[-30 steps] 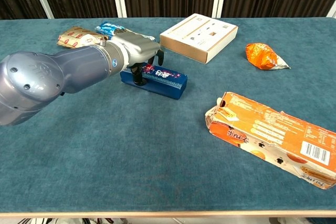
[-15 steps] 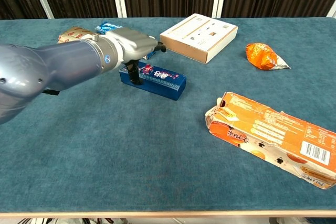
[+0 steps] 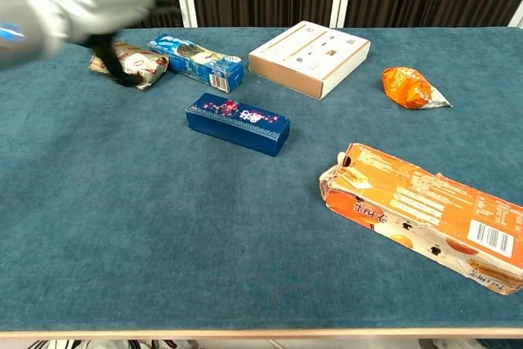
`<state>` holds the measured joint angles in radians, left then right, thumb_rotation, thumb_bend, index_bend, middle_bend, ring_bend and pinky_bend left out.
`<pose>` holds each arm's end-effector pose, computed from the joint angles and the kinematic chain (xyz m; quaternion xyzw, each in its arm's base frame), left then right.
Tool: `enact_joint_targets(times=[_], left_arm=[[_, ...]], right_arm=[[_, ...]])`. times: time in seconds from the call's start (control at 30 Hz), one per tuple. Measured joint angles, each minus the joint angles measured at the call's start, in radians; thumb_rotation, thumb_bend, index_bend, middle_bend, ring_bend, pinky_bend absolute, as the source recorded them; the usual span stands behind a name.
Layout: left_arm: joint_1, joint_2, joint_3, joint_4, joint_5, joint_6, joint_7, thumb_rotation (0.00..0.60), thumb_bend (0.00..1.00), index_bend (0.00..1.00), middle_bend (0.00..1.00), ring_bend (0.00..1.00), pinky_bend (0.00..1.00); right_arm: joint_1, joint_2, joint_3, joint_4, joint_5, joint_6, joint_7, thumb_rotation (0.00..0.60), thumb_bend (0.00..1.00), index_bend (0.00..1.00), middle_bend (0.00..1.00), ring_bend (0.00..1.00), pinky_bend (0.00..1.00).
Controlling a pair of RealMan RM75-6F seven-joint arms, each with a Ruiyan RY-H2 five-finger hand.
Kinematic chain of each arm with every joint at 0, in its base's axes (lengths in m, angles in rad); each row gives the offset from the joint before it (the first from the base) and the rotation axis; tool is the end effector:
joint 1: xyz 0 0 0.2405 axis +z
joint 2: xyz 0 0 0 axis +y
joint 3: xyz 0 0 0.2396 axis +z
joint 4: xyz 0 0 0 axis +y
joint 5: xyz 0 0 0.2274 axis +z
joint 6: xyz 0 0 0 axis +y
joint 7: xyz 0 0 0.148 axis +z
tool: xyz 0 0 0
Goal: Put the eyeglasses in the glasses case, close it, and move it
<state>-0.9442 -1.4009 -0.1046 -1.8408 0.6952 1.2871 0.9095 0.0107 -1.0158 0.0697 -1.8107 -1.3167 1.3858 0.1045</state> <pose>-0.0876 0.3267 0.0135 -0.7566 -0.2661 -0.2716 0.5320 -0.3101 -0.1616 0.1449 0.4937 -0.5263 0.3725 0.5835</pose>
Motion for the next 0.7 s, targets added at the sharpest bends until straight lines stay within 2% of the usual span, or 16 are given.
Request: enact_joint_targets(times=[0.1,0.27,0.47,0.7], left_arm=[[0.086,0.105,0.043,-0.085,0.083,0.061,-0.079,0.6,0.28,0.06,0.02,0.0,0.08],[0.236,0.246,0.126,-0.152,0.266,0.154,-0.234,0.6,0.28,0.06,0.02,0.0,0.08],[0.396,0.349,0.245,-0.171,0.476,0.232,-0.428,0.6,0.28,0.06,0.02,0.0,0.08],[0.527,0.391,0.323,-0.122,0.638,0.29,-0.562,0.6,0.28,0.06,0.02,0.0,0.07]], right_arm=[[0.0,-0.004,-0.001,0.004,-0.005,0.004,-0.006,0.6,0.26,0.12,0.05,0.13,0.16],[-0.001,-0.008,0.0,0.008,-0.012,0.013,-0.012,0.6,0.26,0.12,0.05,0.13,0.16],[-0.003,-0.017,0.002,0.025,-0.045,0.042,-0.018,0.6,0.26,0.11,0.05,0.12,0.16],[-0.009,-0.05,0.005,0.092,-0.147,0.132,-0.022,0.6,0.26,0.1,0.04,0.12,0.16]])
